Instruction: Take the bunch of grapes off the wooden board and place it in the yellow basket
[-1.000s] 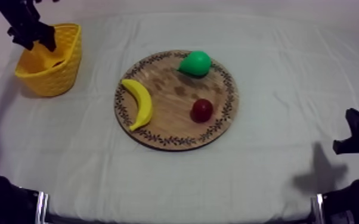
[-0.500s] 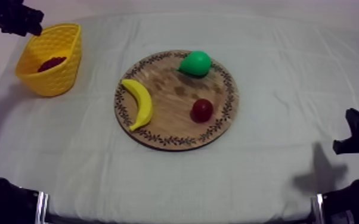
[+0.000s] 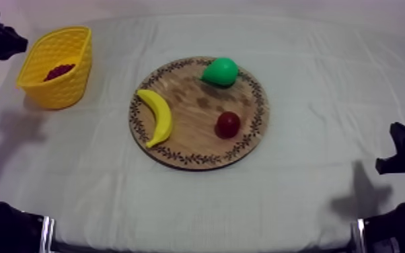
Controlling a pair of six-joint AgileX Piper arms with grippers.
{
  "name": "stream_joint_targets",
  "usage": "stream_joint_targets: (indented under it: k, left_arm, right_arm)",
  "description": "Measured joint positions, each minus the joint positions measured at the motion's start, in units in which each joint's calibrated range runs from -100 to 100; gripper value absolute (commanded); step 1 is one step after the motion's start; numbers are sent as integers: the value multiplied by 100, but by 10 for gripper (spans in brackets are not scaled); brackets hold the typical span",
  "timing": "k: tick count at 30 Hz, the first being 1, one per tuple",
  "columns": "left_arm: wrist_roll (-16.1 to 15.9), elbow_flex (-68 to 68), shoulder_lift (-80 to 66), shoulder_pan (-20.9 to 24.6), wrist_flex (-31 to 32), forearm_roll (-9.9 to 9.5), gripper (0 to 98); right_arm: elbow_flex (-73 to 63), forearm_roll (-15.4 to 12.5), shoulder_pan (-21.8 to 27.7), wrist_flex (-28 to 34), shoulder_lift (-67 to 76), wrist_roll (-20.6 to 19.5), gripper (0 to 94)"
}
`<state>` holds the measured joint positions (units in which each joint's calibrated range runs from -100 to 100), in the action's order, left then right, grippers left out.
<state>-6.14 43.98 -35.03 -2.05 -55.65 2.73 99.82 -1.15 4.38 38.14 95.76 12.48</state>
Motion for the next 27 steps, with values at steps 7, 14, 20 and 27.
stream_joint_targets:
  k: [7, 14, 20, 27]
  left_arm:
    - [97, 1395, -1571, 94, 670, -69, 26]
    - [409, 2856, -3053, 23, 1084, -123, 3]
    - [653, 3849, -4058, -97, 1127, -236, 1]
    - [747, 4731, -4932, -279, 1272, -230, 1]
  right_arm:
    - [0, 0, 0, 0, 0, 0, 3]
    - [0, 0, 0, 0, 0, 0, 3]
    - [0, 0, 0, 0, 0, 0, 3]
    - [0, 0, 0, 0, 0, 0, 3]
